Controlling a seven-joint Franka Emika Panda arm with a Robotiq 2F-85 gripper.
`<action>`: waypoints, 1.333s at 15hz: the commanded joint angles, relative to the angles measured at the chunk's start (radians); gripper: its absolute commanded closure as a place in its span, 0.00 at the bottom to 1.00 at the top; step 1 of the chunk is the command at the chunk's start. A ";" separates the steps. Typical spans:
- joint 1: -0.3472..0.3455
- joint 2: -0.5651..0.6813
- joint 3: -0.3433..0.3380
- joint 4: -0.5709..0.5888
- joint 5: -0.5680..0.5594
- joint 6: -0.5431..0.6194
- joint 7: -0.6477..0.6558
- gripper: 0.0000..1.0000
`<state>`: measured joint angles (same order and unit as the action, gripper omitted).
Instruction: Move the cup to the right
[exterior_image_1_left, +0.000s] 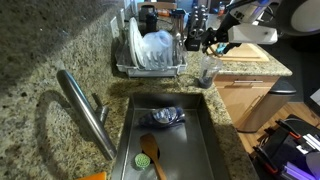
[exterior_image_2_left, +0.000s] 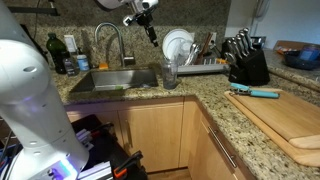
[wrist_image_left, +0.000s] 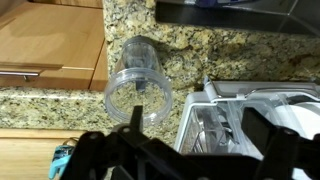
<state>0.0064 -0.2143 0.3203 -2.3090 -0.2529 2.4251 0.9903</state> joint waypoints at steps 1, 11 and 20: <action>0.050 0.046 -0.084 -0.001 0.050 0.060 -0.211 0.00; 0.157 0.155 -0.196 0.087 0.328 0.064 -0.676 0.00; 0.133 0.224 -0.206 0.126 0.226 -0.049 -0.698 0.00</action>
<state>0.1461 0.0098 0.1080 -2.1836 -0.0278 2.3774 0.2937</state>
